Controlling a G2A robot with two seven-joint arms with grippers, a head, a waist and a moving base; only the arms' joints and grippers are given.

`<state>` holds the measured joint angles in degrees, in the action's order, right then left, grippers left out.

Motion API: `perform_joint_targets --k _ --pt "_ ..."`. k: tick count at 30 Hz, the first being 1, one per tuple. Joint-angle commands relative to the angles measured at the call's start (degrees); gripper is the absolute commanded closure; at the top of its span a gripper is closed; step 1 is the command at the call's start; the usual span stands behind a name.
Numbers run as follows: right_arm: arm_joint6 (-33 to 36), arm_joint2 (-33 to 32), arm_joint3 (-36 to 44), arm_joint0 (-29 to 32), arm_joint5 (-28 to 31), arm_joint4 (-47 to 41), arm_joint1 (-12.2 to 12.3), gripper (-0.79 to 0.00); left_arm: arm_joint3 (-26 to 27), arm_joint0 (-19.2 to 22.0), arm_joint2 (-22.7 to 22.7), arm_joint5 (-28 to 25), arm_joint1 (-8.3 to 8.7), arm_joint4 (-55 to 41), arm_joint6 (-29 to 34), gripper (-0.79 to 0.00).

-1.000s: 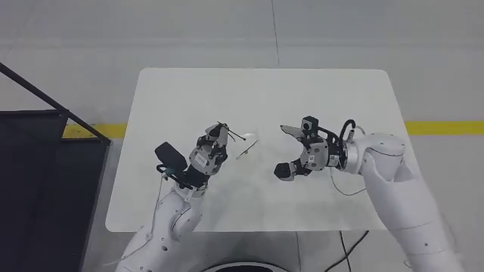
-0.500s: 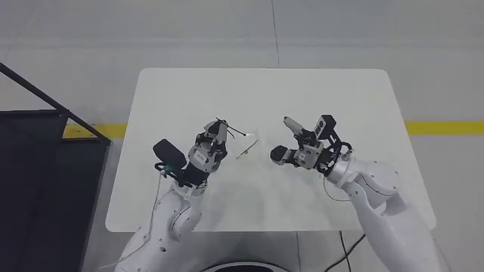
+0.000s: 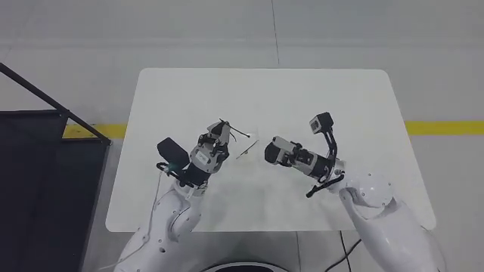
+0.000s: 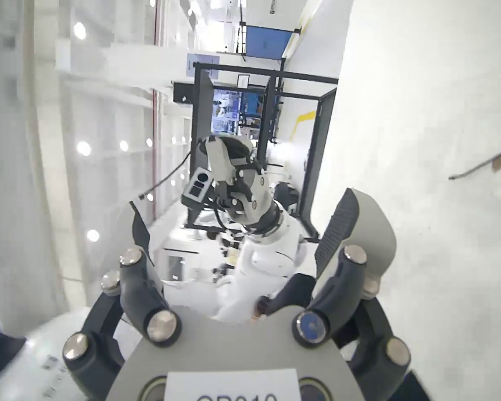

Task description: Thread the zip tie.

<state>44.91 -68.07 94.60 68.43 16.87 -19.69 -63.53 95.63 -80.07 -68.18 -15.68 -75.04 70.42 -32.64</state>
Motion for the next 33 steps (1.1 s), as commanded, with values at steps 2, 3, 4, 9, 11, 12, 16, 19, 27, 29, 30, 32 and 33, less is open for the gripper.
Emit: perform_joint_targets --k 2,3,4,9,11,12,16,19,27,29,30,32,33 --pt "-3.42 -0.13 -1.13 0.66 3.76 7.11 0.0 -0.785 0.1 0.13 -0.28 -1.35 0.12 0.03 2.01 0.0" --pt "-3.91 0.21 -0.92 0.79 3.84 9.06 -0.01 -0.785 0.12 0.17 -0.48 -1.42 0.14 -0.03 2.32 0.0" --pt "-4.3 0.44 -0.76 0.87 3.63 10.84 0.0 -0.785 0.19 0.2 -0.64 -1.34 0.14 -0.26 2.51 0.0" --pt "-5.9 0.33 -0.76 1.21 1.83 12.52 0.0 -0.785 0.49 0.18 -0.84 -0.72 0.07 -0.98 2.46 0.0" --pt "-5.9 0.33 -0.76 1.21 1.83 12.52 0.0 -0.785 0.49 0.18 -0.84 -0.72 0.07 -0.98 2.46 0.0" --pt "-5.9 0.33 -0.76 1.21 1.83 12.52 0.0 -0.785 0.49 0.18 -0.84 -0.72 0.07 -0.98 2.46 0.0" --pt "-6.51 0.77 -0.09 1.63 3.35 14.43 -0.03 -0.785 0.49 0.18 -0.84 -0.72 0.07 -0.98 2.46 0.0" --pt "-7.51 1.78 -0.27 1.25 8.52 18.27 -0.18 -0.785 1.39 -0.06 -0.34 0.31 -0.12 -2.55 4.22 0.0" --pt "-18.08 4.33 -3.46 1.35 22.17 30.05 -1.08 -0.785 1.6 -0.17 0.96 -3.4 -0.23 -5.93 8.78 0.0" --pt "-19.8 4.97 -4.03 1.11 22.96 31.72 -1.33 -0.785 1.3 -0.06 1.46 -4.48 -0.28 -6.73 9.69 0.0" --pt "-20.35 5.34 -4.23 0.99 23.19 32.3 -1.44 -0.677 1.17 -0.07 1.71 -5.15 -0.32 -7.71 10.19 0.0" --pt "-21.24 5.86 -4.59 0.67 22.87 33.05 -1.65 -0.499 1.14 0.0 1.89 -6.43 -0.36 -10.09 11.67 0.0" --pt "-21.38 6.17 -4.65 0.46 23.0 33.05 -1.74 -0.413 1.34 0.08 1.87 -6.91 -0.36 -10.97 12.47 0.0"
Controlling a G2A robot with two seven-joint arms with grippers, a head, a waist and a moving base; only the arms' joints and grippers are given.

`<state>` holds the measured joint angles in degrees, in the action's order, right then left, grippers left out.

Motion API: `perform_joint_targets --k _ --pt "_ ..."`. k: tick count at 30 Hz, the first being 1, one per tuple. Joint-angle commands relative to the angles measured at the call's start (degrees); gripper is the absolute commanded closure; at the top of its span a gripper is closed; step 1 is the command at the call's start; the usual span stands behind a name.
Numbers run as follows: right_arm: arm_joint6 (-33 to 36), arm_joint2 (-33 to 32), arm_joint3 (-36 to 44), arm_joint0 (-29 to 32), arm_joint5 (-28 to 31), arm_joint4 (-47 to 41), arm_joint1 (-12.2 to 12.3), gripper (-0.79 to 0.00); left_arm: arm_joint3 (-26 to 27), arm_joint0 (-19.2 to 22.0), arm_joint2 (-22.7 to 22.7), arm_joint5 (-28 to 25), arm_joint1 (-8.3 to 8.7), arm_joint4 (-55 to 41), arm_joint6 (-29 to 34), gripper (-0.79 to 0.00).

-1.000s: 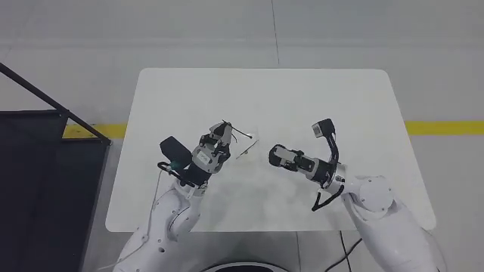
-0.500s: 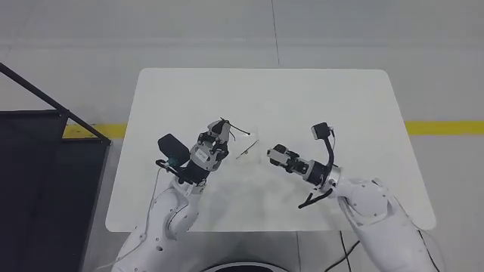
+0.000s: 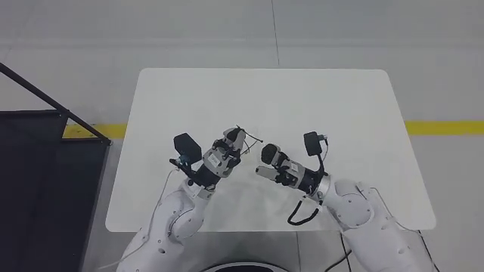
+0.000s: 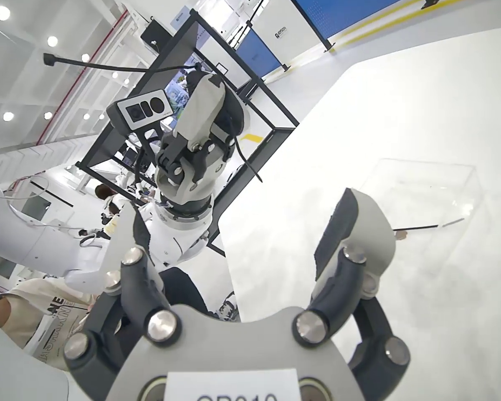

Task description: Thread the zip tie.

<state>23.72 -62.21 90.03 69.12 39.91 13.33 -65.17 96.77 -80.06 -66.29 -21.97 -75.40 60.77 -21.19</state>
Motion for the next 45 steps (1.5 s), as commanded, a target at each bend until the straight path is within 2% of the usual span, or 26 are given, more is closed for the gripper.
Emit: perform_joint_targets --k 1,4,7,12,21,22,23,26,42,43,45 --pt "-0.28 0.47 -0.29 -0.45 0.01 0.01 -0.17 -0.431 0.4 0.09 -0.08 -1.06 0.0 -2.19 1.65 0.0" --pt "-0.44 0.91 -0.61 -0.94 0.37 0.1 -0.33 -0.443 1.02 0.05 -0.32 -2.04 0.04 -3.94 3.06 0.0" --pt "-0.61 1.15 -0.8 -1.18 0.83 0.36 -0.43 -0.419 1.42 0.0 -0.69 -1.98 0.09 -4.01 3.73 0.0" --pt "-0.52 1.51 -0.8 -1.5 0.98 0.45 -0.57 -0.323 1.39 -0.19 -0.57 -1.69 0.06 -3.75 3.83 0.0" --pt "-0.76 2.15 -0.1 -1.89 0.38 1.11 -0.86 -0.28 1.12 -0.25 -0.25 -1.77 0.0 -3.26 3.7 0.0" --pt "-0.79 2.18 -0.08 -1.91 0.33 1.14 -0.88 -0.237 1.13 -0.26 -0.22 -1.84 0.0 -3.11 3.74 0.0" --pt "-0.87 2.17 -0.06 -1.91 0.29 1.14 -0.9 -0.139 1.17 -0.29 -0.21 -1.88 0.0 -3.11 3.7 0.0" --pt "-1.07 2.16 -0.02 -1.84 0.24 1.27 -0.95 -0.006 1.19 -0.34 -0.21 -2.0 0.0 -3.18 3.79 0.0" --pt "-1.78 1.5 0.59 -1.0 0.21 1.98 -1.02 0.0 1.26 -0.53 -0.31 -1.77 -0.06 -3.44 3.77 0.0" --pt "-1.8 1.42 0.72 -0.89 0.16 2.14 -1.01 0.0 1.29 -0.53 -0.29 -1.72 -0.07 -3.45 3.82 -0.105" --pt "-1.81 1.17 1.0 -0.68 0.05 2.36 -0.97 0.0 1.33 -0.52 -0.27 -1.68 -0.08 -3.58 3.98 -0.139"
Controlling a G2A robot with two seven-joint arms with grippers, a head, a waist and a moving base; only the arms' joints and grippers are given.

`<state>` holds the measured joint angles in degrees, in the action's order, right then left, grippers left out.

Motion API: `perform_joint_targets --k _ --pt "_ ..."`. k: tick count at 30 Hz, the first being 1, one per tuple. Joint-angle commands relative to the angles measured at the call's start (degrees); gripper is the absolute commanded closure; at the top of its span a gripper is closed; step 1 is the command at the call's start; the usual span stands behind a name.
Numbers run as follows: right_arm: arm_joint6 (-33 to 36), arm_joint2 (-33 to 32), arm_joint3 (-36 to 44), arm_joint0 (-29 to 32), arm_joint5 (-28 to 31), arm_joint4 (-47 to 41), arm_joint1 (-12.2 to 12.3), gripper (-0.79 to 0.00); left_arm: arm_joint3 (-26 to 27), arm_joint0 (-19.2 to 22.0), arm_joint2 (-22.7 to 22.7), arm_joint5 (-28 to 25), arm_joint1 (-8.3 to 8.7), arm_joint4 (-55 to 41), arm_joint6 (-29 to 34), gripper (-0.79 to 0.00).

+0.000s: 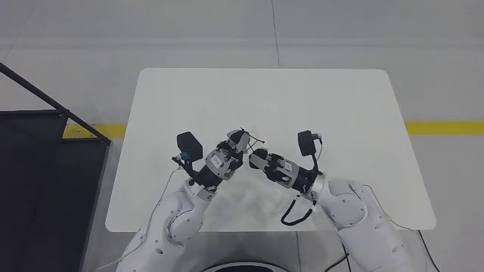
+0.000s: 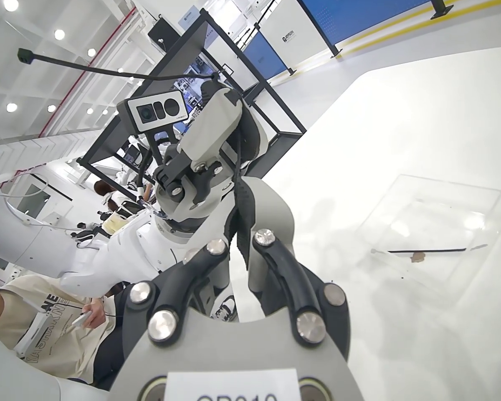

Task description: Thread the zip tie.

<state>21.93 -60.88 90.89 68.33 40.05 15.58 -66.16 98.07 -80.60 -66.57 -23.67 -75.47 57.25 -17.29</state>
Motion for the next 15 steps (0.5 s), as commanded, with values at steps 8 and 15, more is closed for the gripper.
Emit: perform_joint_targets --k 8,15 --pt "0.0 -0.97 1.14 0.86 -0.32 0.63 0.16 0.0 0.18 -0.03 -0.01 -0.29 -0.02 -0.52 0.62 -0.126" --pt "-0.05 -1.35 1.68 1.29 -0.32 0.65 0.19 0.0 0.27 -0.1 -0.17 -0.59 0.01 -0.65 0.87 -0.132"
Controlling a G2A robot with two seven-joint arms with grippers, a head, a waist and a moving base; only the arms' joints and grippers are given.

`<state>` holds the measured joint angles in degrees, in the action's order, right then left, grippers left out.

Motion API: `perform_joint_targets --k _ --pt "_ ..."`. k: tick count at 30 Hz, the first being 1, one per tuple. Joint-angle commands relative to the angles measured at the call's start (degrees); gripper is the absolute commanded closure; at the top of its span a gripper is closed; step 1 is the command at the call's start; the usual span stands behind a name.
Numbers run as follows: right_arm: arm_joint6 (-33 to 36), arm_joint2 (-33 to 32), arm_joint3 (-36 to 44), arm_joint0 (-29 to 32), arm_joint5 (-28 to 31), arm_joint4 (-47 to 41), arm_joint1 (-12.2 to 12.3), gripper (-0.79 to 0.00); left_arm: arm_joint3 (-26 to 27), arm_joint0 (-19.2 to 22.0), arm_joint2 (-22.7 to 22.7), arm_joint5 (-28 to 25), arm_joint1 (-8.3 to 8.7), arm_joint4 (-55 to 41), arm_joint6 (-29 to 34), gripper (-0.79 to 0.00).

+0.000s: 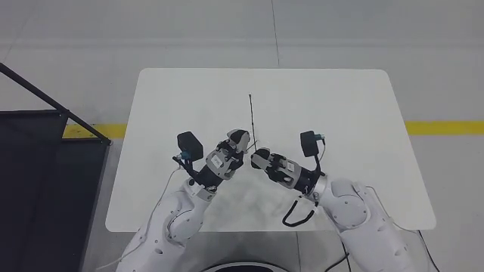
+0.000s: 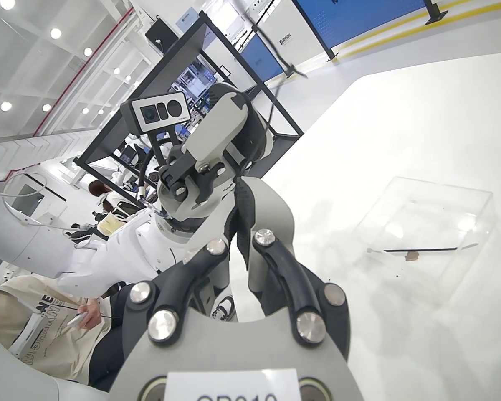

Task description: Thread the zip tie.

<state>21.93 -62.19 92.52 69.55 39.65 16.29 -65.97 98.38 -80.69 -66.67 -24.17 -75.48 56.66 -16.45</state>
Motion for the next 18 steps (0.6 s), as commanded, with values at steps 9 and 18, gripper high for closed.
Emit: perform_joint_targets --k 9,18 --pt "0.62 -0.48 0.42 0.35 0.78 -2.15 0.06 0.0 -0.28 -0.2 -1.81 -0.57 0.17 -1.44 -0.84 -0.188" --pt "12.51 0.22 -2.05 -1.21 7.02 -16.41 0.84 0.0 -0.98 -0.58 -3.83 1.46 0.5 7.64 -7.53 -0.363"
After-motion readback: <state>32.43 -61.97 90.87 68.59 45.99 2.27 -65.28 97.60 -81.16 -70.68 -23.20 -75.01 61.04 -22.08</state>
